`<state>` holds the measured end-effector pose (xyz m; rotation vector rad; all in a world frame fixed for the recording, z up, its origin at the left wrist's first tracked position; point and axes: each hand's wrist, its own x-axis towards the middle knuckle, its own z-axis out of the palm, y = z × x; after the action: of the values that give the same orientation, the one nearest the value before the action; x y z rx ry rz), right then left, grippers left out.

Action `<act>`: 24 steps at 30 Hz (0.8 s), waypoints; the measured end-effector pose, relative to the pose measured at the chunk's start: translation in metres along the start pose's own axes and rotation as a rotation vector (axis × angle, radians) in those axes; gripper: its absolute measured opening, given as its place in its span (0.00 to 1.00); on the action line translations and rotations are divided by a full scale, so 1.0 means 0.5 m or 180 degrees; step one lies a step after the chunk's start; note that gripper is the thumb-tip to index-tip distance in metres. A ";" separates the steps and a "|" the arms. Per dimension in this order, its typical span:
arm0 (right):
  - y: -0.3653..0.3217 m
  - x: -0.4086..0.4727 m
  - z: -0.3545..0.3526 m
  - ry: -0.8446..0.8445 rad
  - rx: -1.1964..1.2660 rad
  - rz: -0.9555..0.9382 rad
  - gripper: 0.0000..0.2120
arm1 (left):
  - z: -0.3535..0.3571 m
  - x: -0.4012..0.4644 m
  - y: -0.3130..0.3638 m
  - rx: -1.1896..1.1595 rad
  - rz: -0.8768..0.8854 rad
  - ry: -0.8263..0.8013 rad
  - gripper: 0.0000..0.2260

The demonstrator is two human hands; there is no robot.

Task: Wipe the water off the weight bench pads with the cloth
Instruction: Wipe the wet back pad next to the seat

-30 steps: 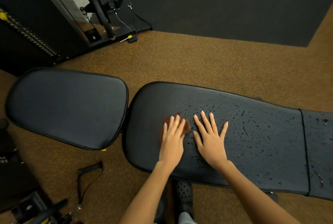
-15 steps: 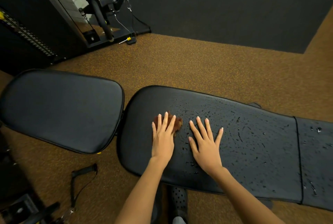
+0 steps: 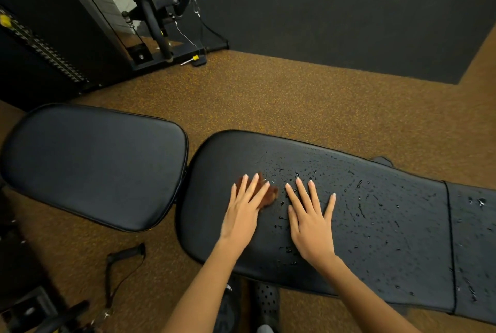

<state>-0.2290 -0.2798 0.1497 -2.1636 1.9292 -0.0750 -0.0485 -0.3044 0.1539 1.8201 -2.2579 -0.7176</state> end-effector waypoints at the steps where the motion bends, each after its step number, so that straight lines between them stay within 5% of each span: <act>1: 0.000 0.002 0.000 0.0001 -0.0063 -0.0019 0.25 | -0.001 0.015 0.010 -0.0004 -0.0149 0.0057 0.29; 8: 0.005 0.030 -0.004 0.0017 -0.0306 -0.0064 0.25 | -0.007 0.097 0.059 -0.0187 -0.0786 0.0114 0.25; 17: 0.023 0.075 -0.018 -0.0011 -0.0342 0.0010 0.25 | -0.019 0.044 -0.026 0.0569 0.0540 -0.0100 0.25; 24: 0.039 0.072 -0.018 -0.0068 -0.0337 -0.0161 0.26 | -0.025 0.138 0.051 -0.0145 -0.0956 0.0028 0.24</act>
<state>-0.2453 -0.3187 0.1498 -2.2712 1.9076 0.0422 -0.0830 -0.3699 0.1643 2.1603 -1.9652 -0.7962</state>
